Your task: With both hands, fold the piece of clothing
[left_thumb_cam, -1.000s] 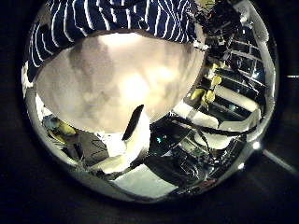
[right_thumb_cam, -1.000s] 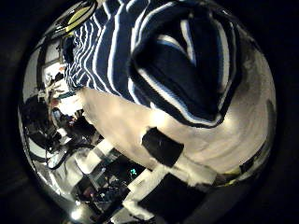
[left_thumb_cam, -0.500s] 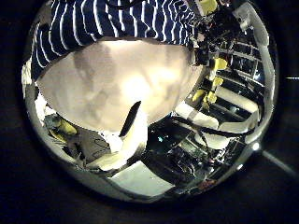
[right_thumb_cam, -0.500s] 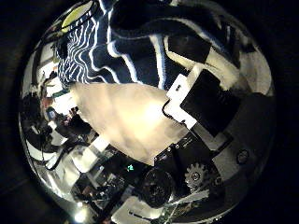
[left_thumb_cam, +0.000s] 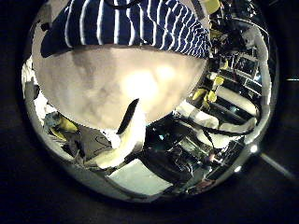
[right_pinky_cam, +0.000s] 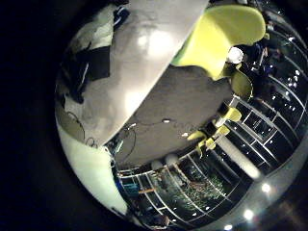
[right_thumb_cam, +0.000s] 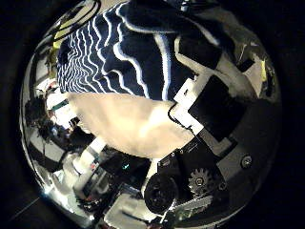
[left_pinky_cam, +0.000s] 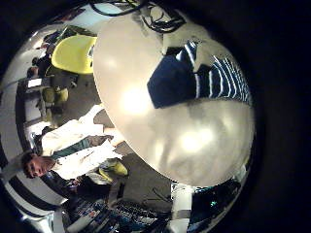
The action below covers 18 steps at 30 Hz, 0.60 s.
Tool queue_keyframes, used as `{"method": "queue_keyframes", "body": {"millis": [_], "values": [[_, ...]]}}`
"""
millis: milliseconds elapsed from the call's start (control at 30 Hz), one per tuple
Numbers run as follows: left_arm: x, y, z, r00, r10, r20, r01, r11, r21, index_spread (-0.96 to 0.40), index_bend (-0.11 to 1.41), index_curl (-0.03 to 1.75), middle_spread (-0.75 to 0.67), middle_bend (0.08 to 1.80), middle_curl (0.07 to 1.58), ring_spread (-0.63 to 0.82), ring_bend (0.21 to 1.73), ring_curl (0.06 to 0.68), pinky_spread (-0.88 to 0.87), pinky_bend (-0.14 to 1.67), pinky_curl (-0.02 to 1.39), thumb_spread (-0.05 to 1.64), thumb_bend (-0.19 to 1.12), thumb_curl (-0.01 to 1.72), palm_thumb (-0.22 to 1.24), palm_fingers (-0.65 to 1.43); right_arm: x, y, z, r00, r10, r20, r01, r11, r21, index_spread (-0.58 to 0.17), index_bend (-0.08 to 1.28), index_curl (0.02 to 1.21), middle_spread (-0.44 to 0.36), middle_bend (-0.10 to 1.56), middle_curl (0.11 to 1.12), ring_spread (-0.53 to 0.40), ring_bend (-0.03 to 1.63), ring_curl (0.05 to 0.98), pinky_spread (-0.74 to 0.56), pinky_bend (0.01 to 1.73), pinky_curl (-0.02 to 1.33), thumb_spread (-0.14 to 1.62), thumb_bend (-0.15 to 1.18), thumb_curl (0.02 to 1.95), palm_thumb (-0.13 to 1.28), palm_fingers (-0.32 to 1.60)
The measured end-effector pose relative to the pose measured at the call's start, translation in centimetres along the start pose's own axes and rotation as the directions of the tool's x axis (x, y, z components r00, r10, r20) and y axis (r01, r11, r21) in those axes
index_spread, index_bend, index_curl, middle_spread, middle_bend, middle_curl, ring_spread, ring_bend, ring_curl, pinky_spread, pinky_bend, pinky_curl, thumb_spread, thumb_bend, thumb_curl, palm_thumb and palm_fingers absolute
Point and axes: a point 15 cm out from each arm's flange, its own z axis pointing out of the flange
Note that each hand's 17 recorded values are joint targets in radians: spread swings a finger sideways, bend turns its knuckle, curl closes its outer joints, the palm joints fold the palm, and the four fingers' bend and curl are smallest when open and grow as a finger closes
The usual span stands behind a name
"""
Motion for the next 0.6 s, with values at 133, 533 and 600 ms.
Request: {"method": "queue_keyframes", "body": {"millis": [133, 533, 600], "values": [[0.1, -0.2, 0.5, 1.000, 0.002, -0.006, -0.002, 1.000, -0.012, 0.03, 0.16, 0.30, 0.18, 0.21, 0.39, 0.18, 0.77, 0.231, 0.28, 0.49, 0.35, 1.17, -0.02, 0.28, 0.34, 0.13, 0.9, 0.1, 0.2, 1.000, 0.009, 0.009, -0.009, 1.000, 0.008, -0.327, 0.96, 0.81, -0.146, 1.27, 0.76, -0.212, 1.41, 0.636, -0.21, 1.21, 0.91, 1.20, 0.07, 0.64, 0.99, 1.06], [-0.9, 0.2, 0.2, 1.000, 0.007, -0.014, -0.007, 1.000, -0.004, 0.03, 0.16, 0.30, 0.18, 0.20, 0.39, 0.18, 0.77, 0.230, 0.28, 0.49, 0.34, 1.17, -0.02, 0.28, 0.34, 0.13, 2.4, 1.1, -2.0, 0.999, 0.038, 0.021, -0.039, 0.997, 0.065, -0.365, 0.53, 0.76, -0.220, 1.08, 0.70, -0.235, 1.38, 0.612, -0.35, 1.18, 0.87, 1.23, -0.06, 0.52, 0.60, 0.70], [-1.0, 0.1, 0.4, 1.000, 0.006, -0.016, -0.006, 1.000, -0.006, 0.04, 0.15, 0.30, 0.18, 0.21, 0.39, 0.18, 0.77, 0.230, 0.28, 0.49, 0.34, 1.17, -0.02, 0.28, 0.34, 0.13, 2.9, 1.5, -2.3, 0.998, 0.056, 0.036, -0.058, 0.995, 0.076, -0.377, 0.41, 0.72, -0.229, 0.99, 0.68, -0.249, 1.38, 0.602, -0.39, 1.20, 0.84, 1.24, -0.05, 0.48, 0.52, 0.60]]}}
